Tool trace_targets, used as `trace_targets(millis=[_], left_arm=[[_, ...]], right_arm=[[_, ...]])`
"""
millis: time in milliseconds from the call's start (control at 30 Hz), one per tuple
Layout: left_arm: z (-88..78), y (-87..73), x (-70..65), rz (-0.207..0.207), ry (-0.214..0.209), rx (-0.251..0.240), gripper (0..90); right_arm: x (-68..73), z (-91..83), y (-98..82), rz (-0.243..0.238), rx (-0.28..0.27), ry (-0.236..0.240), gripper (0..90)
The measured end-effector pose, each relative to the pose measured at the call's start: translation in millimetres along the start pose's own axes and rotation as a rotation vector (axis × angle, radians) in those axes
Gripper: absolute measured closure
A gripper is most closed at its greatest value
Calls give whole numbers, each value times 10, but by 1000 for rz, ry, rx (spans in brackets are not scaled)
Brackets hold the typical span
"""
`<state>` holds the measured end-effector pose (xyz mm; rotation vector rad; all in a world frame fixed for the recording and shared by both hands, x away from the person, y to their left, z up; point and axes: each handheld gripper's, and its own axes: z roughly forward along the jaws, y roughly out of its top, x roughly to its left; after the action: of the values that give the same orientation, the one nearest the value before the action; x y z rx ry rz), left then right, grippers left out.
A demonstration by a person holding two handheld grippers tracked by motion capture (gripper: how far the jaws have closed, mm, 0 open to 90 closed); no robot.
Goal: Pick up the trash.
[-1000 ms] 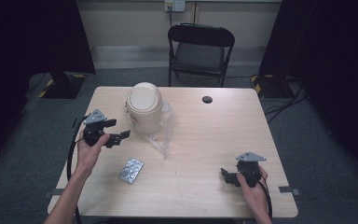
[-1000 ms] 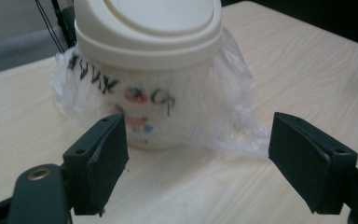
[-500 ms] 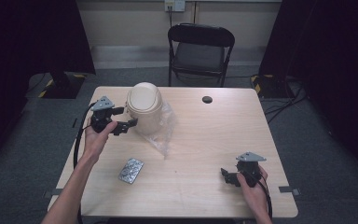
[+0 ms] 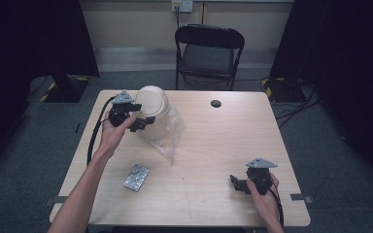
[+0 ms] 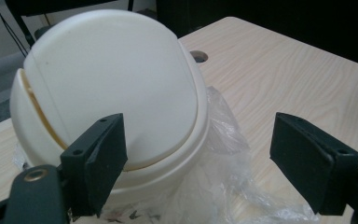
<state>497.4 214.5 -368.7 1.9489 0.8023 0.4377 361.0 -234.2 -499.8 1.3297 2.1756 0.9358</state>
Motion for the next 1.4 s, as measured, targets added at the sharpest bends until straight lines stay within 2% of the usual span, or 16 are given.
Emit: trace_targets(millis=[67,133,400,600,667,833,933,1167,1233,1400], left_arm=[[67,-18,14,-16,-10,-2,181],[138,-33,16,-6,8,21,180],[318,39,31,-3,-17,49,171],[433,9,42,-18,-3,69,173],[455,9,34,-7,3,79,175],[505,-6,52,-18,2,66,179],[526,-7,34,8,23,77,174],[445,18,36,-20,5,43,173],[378,33,34,-28,-16,35,172],[193,79,2,-37,-17,-7,172]], right_arm=[[0,0,0,0,0,0,109],[0,0,0,0,0,0,109],[0,0,0,0,0,0,109],[0,0,0,0,0,0,109],[0,0,0,0,0,0,109],[0,0,0,0,0,0,109],[0,0,0,0,0,0,109],[0,0,0,0,0,0,109],[0,0,0,0,0,0,109],[0,0,0,0,0,0,109]])
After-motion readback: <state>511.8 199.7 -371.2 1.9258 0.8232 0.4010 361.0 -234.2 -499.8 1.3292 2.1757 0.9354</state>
